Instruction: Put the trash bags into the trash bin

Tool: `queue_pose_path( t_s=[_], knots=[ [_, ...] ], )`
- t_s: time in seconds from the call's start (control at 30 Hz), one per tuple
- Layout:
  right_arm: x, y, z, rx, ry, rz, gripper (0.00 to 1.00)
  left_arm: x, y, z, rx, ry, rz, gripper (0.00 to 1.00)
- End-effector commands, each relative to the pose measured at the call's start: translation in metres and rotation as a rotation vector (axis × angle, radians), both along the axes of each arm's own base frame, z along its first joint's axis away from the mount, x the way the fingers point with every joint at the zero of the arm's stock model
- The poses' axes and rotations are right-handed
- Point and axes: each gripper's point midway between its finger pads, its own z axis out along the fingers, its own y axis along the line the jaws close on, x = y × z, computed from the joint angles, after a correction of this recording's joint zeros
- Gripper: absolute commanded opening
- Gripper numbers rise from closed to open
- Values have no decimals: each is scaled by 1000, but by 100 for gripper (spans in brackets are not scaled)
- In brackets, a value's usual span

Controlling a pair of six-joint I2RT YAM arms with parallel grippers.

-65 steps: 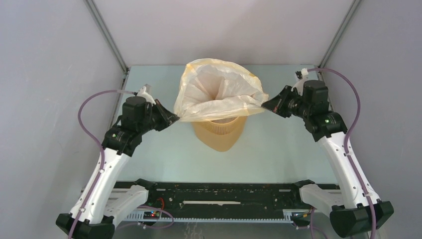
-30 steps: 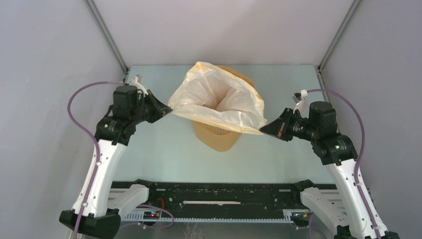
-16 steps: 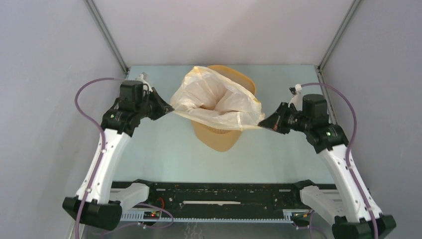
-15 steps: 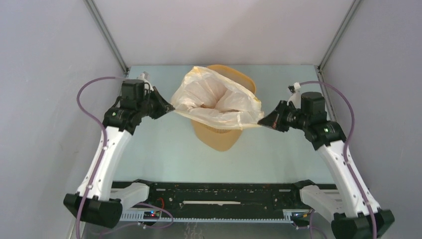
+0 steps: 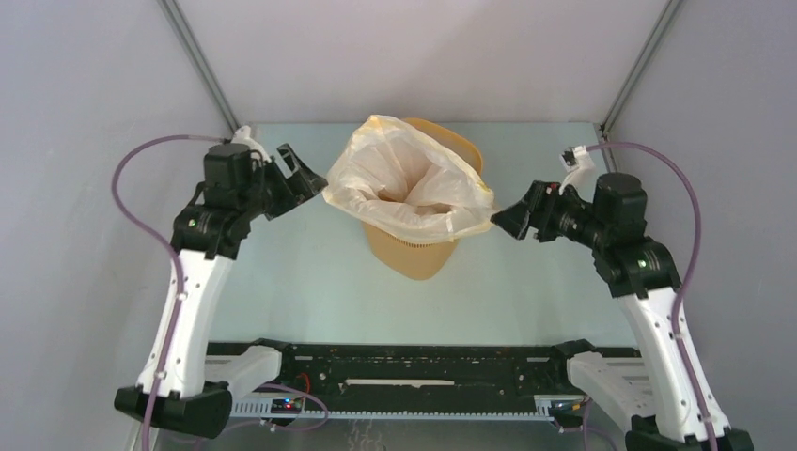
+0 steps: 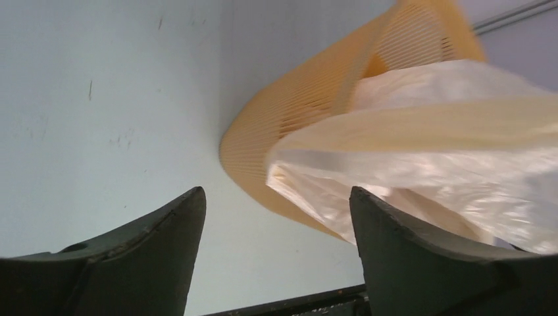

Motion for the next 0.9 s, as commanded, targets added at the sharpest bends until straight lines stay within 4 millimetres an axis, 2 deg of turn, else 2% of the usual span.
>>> queue_pose_path(
  t_s=[0.0,0.13,0.3,0.37,0.43,0.57,0.7,0.77,0.8,0.87],
  knots=[
    [-15,3,42,-64,-252,115,86,-13,5,68,13,-211,-19,90],
    [-9,16,73,-34,-370,188,87,-2,6,93,49,-295,-38,98],
    [13,32,90,-18,-379,232,86,20,-32,126,-50,-391,-221,100],
    [20,38,95,-15,-366,244,82,28,-44,130,-85,-399,-277,99],
    [24,44,99,-18,-364,255,79,33,-56,131,-130,-403,-341,93],
    [28,52,108,-1,-379,258,75,42,-69,121,-180,-379,-397,84],
    [34,54,112,26,-367,229,57,45,-76,115,-219,-368,-424,73],
    [39,53,111,37,-351,200,41,46,-77,115,-227,-371,-433,71],
    [41,54,111,45,-344,192,36,46,-79,114,-236,-370,-442,71],
    [43,56,112,58,-341,197,33,43,-82,115,-253,-368,-465,79]
  ],
)
